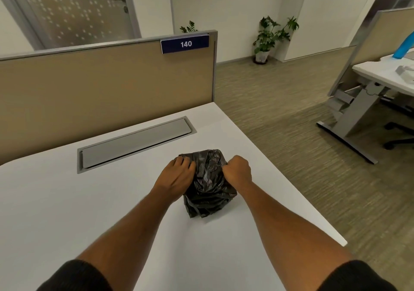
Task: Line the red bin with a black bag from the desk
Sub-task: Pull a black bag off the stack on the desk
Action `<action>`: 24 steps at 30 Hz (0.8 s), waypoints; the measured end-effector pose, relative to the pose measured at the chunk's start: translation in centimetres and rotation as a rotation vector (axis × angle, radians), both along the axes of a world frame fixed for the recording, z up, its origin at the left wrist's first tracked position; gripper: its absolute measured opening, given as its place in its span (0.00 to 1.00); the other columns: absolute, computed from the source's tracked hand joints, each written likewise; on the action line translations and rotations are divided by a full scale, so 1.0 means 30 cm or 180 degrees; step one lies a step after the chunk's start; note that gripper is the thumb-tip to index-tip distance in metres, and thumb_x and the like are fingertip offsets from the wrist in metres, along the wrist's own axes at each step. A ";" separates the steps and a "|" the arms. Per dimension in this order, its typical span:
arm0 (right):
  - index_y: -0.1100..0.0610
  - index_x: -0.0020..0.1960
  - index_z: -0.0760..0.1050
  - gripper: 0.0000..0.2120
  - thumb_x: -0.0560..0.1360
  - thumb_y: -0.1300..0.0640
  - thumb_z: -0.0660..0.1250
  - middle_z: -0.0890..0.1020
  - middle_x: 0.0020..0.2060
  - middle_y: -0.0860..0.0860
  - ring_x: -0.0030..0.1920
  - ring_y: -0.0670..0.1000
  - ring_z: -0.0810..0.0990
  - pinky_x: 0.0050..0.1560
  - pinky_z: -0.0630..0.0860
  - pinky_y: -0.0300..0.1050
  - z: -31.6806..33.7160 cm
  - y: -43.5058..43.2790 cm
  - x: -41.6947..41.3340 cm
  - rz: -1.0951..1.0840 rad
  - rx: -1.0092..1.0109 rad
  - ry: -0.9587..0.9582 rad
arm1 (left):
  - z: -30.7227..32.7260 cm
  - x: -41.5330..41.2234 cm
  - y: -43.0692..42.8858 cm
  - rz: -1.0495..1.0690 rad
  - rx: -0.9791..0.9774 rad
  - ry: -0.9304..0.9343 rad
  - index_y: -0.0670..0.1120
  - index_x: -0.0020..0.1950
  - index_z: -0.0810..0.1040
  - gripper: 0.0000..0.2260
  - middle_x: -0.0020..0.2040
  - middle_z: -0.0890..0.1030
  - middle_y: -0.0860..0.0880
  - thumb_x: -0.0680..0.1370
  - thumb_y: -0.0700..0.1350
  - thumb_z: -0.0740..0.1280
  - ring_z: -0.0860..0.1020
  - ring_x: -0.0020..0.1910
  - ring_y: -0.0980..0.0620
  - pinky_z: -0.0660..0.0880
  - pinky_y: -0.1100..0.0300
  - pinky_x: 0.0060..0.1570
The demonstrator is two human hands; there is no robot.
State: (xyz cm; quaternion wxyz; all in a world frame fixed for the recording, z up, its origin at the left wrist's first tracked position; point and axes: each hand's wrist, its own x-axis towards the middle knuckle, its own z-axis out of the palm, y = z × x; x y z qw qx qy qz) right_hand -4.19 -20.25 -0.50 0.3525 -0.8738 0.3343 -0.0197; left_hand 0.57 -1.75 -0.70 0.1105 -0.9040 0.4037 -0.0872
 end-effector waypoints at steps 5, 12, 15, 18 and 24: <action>0.56 0.27 0.61 0.19 0.75 0.63 0.59 0.67 0.26 0.50 0.29 0.49 0.68 0.28 0.61 0.40 0.040 0.010 0.009 -0.0338 0.0283 -0.0417 | 0.029 -0.016 -0.012 -0.0034 0.0108 -0.0126 0.41 0.43 0.77 0.15 0.39 0.79 0.43 0.59 0.38 0.76 0.77 0.37 0.45 0.76 0.56 0.35; 0.57 0.30 0.72 0.12 0.71 0.65 0.59 0.75 0.31 0.52 0.33 0.52 0.73 0.34 0.71 0.42 0.130 0.033 0.015 -0.0619 0.1053 -0.0932 | 0.127 -0.027 -0.036 0.0014 -0.0187 -0.0164 0.40 0.41 0.75 0.16 0.37 0.76 0.41 0.59 0.36 0.78 0.74 0.34 0.45 0.73 0.54 0.31; 0.60 0.38 0.74 0.06 0.72 0.65 0.60 0.74 0.33 0.53 0.34 0.53 0.72 0.36 0.73 0.44 0.216 0.023 -0.006 -0.0988 0.1604 -0.1022 | 0.175 -0.038 -0.048 -0.0041 -0.0369 -0.0263 0.40 0.43 0.74 0.13 0.37 0.76 0.42 0.64 0.37 0.75 0.74 0.35 0.45 0.73 0.54 0.32; 0.59 0.50 0.71 0.05 0.74 0.62 0.61 0.76 0.40 0.55 0.45 0.55 0.76 0.48 0.76 0.49 0.278 0.005 -0.044 -0.1375 0.2738 -0.0978 | 0.218 -0.070 -0.059 -0.0113 -0.0500 -0.0318 0.41 0.43 0.73 0.11 0.38 0.75 0.42 0.66 0.37 0.73 0.73 0.36 0.45 0.74 0.54 0.33; 0.64 0.59 0.76 0.27 0.74 0.41 0.64 0.81 0.55 0.62 0.55 0.63 0.80 0.53 0.76 0.58 0.306 0.017 -0.189 -0.1183 0.4360 -0.0392 | 0.250 -0.185 -0.086 -0.0233 -0.0522 -0.0216 0.41 0.45 0.75 0.16 0.37 0.76 0.43 0.63 0.42 0.77 0.73 0.35 0.46 0.73 0.54 0.33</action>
